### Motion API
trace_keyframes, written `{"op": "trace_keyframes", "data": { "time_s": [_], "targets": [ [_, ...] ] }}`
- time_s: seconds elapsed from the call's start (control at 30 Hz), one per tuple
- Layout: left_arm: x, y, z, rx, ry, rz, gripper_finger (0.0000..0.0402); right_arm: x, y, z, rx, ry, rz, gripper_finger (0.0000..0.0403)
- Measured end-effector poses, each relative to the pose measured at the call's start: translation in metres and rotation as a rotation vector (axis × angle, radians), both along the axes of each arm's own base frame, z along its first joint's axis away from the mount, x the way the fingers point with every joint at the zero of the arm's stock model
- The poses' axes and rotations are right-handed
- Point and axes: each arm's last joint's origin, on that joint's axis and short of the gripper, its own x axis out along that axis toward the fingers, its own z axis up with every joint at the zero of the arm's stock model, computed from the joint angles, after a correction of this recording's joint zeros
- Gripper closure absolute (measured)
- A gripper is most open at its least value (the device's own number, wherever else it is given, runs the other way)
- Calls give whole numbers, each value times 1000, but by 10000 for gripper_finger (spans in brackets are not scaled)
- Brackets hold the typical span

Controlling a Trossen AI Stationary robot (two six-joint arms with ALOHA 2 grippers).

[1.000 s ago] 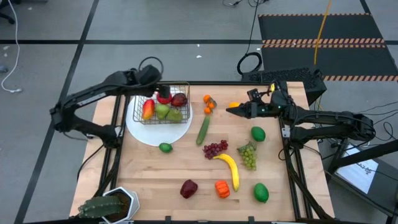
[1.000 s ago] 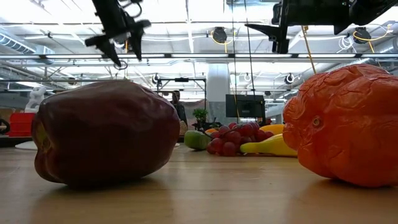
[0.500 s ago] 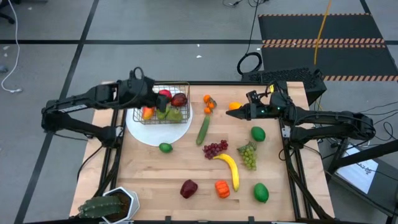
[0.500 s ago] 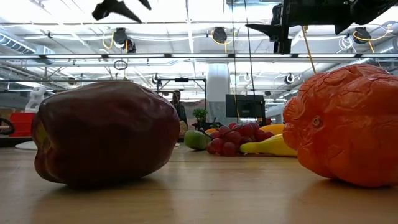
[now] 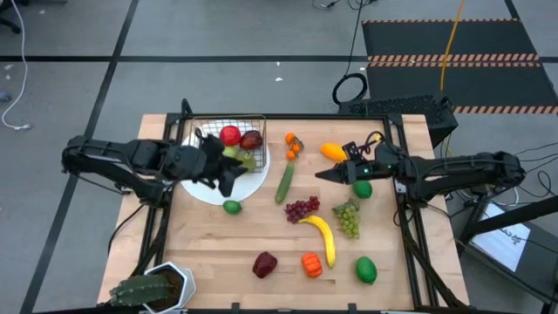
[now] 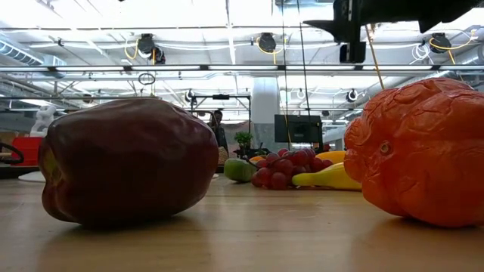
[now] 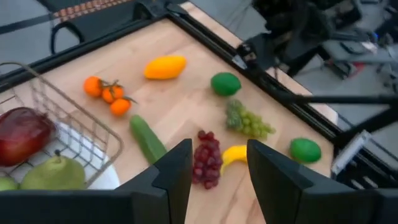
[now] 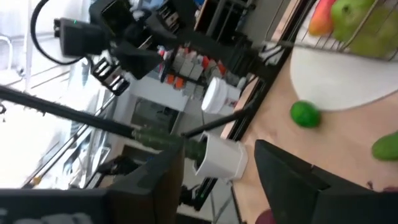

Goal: Build produce basket
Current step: Put the apple into the wired basket

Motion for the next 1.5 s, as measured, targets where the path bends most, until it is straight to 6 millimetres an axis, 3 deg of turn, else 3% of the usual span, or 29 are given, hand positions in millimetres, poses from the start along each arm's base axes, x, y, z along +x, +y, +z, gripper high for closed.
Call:
{"op": "trace_keyframes", "data": {
  "time_s": [0.27,0.43,0.7,0.9,1.07,1.27,1.4,1.5],
  "targets": [
    [5,-29,-4,11,-7,-99,250,1,14,0,-18,15,-8,257],
    [11,-48,-12,15,23,-158,250,0,22,11,-90,134,41,274],
    [29,-80,-41,11,129,-209,250,-8,28,37,-209,330,63,280],
    [46,-94,-65,-40,218,-218,250,-17,31,33,-238,483,103,280],
    [45,-94,-91,-68,457,-240,247,-22,36,32,-235,508,156,280],
    [36,-87,-108,107,736,-460,187,-23,41,32,-258,503,186,280],
    [41,-85,-111,170,740,-556,129,-23,43,32,-264,501,200,280],
    [48,-93,-106,150,630,-648,108,-24,46,32,-265,500,212,280]
  ]
}}
